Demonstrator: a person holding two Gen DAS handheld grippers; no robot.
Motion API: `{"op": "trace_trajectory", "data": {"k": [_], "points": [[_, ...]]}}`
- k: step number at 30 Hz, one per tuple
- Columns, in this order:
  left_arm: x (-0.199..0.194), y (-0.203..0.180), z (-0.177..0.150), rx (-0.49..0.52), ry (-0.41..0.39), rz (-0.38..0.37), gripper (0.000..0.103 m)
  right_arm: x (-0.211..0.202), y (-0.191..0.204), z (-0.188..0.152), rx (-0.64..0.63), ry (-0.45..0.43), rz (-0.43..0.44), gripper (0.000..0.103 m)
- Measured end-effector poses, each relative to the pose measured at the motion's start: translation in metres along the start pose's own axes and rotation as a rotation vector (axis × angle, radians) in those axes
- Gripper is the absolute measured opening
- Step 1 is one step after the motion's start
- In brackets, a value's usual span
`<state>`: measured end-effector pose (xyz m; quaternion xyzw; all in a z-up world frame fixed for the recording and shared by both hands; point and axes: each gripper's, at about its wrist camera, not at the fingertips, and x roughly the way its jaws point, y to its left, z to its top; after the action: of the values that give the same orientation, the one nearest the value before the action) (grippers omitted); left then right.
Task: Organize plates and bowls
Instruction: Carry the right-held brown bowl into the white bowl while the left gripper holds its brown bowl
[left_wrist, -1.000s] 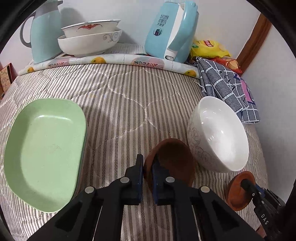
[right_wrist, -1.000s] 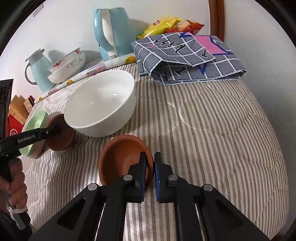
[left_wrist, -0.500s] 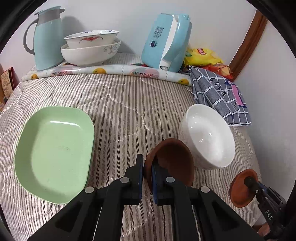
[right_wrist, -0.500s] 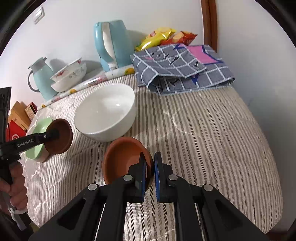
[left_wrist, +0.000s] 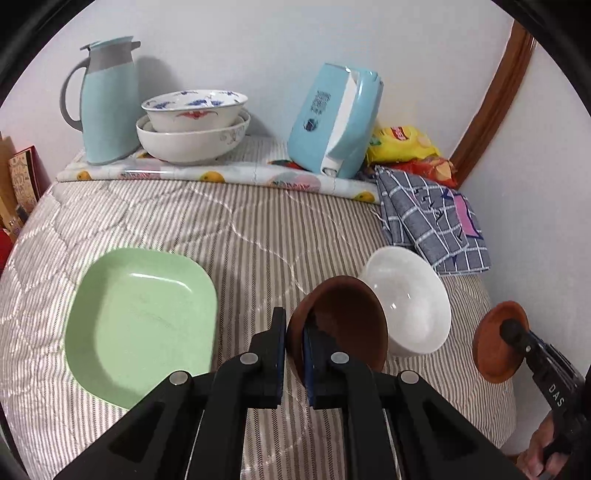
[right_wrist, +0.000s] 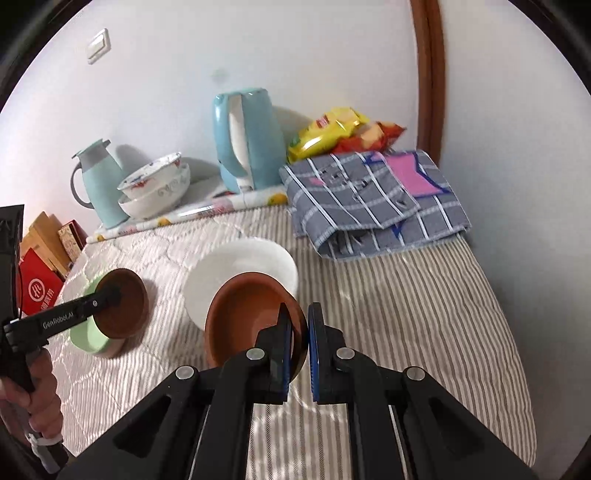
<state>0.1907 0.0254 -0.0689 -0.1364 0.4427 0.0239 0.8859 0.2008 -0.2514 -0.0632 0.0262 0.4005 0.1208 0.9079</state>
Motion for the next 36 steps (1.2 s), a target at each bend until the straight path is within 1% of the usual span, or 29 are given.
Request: {"op": "trace_trajectory", "data": {"k": [7,13,19,31,36], "points": [[-0.003,0.012,0.013,-0.02,-0.018,0.015,0.009,0.024,0.018,0.017,-0.033,0.022,0.014,0.008],[0.003,0.025,0.022,-0.045,-0.023,0.033,0.009,0.055,0.028,0.022,-0.054,0.068,0.014,0.008],[0.014,0.034,0.027,-0.061,-0.008,0.035,0.009,0.084,0.033,0.024,-0.068,0.115,0.002,0.008],[0.029,0.038,0.032,-0.071,0.016,0.02,0.009,0.117,0.037,0.025,-0.082,0.175,0.006,0.008],[0.034,0.038,0.033,-0.073,0.023,0.023,0.009,0.123,0.037,0.025,-0.082,0.19,0.009,0.009]]}}
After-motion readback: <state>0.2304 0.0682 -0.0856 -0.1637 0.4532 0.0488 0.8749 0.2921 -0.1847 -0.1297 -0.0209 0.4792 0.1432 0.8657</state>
